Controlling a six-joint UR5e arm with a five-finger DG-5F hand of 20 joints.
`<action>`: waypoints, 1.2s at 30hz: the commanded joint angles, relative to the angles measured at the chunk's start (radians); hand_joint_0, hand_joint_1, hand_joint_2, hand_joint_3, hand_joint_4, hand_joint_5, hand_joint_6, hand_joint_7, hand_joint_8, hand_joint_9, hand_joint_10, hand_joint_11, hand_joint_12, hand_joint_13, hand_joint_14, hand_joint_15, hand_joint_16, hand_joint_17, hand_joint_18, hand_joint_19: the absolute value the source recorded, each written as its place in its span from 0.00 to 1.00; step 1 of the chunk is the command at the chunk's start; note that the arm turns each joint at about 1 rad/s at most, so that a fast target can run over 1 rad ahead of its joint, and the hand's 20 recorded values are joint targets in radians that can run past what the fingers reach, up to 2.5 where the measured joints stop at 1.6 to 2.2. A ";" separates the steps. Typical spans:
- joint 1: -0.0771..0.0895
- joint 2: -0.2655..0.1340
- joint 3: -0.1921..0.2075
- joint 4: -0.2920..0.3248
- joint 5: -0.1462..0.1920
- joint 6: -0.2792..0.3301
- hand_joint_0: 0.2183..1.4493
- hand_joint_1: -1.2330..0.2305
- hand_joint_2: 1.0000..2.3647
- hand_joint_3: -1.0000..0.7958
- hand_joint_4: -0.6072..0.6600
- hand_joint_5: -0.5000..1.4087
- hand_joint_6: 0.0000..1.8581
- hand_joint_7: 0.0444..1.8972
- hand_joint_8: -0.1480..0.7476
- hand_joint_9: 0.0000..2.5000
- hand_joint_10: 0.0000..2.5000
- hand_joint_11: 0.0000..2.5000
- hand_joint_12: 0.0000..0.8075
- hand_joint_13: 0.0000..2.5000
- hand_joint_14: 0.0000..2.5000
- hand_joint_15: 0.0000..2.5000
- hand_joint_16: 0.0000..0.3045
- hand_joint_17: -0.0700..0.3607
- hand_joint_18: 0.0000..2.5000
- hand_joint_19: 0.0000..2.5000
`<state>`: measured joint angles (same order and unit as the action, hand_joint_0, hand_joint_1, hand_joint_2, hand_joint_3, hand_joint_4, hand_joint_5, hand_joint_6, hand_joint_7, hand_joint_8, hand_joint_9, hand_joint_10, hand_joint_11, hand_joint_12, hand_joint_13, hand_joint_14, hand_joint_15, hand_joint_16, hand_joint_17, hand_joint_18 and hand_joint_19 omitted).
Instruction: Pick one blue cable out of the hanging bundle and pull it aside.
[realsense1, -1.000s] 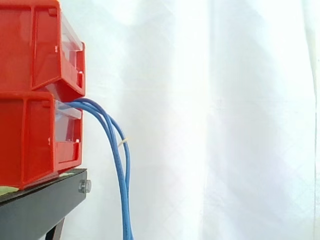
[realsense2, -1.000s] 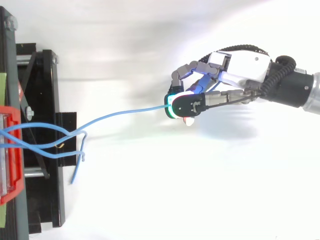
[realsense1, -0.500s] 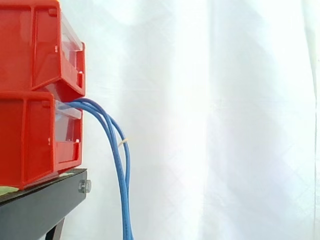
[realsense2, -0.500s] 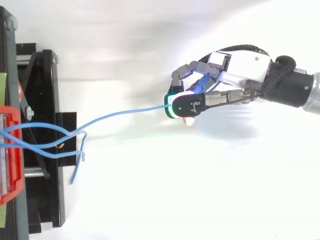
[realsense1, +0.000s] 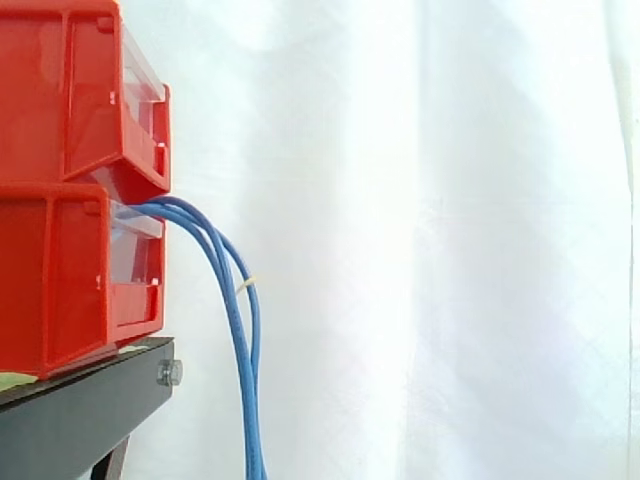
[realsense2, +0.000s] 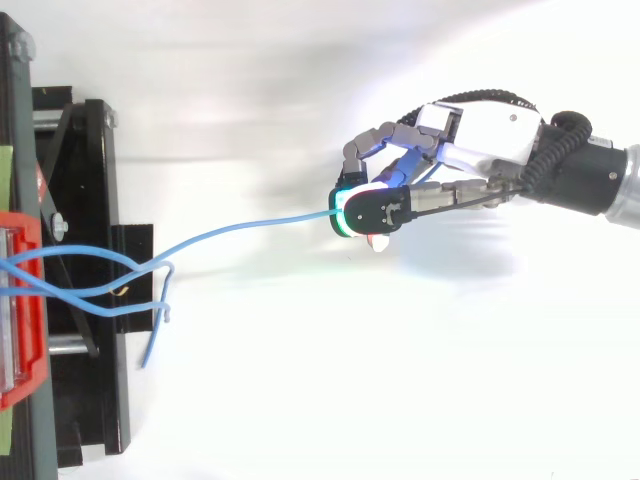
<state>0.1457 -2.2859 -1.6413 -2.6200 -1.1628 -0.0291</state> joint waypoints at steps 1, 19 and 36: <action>0.000 0.000 0.000 0.000 0.000 0.000 0.32 0.39 0.02 0.52 0.56 0.21 0.49 0.64 0.50 0.48 0.01 0.28 0.35 0.35 0.01 0.20 0.07 0.28 0.22 0.18; 0.000 0.000 0.000 0.000 0.000 0.000 0.32 0.39 0.02 0.52 0.56 0.21 0.48 0.64 0.51 0.47 0.01 0.29 0.34 0.34 0.01 0.20 0.07 0.28 0.22 0.18; 0.000 0.000 0.000 0.000 0.000 0.000 0.32 0.39 0.02 0.52 0.55 0.21 0.48 0.64 0.51 0.47 0.01 0.29 0.32 0.34 0.01 0.19 0.06 0.26 0.21 0.17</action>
<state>0.1458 -2.2858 -1.6413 -2.6200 -1.1627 -0.0292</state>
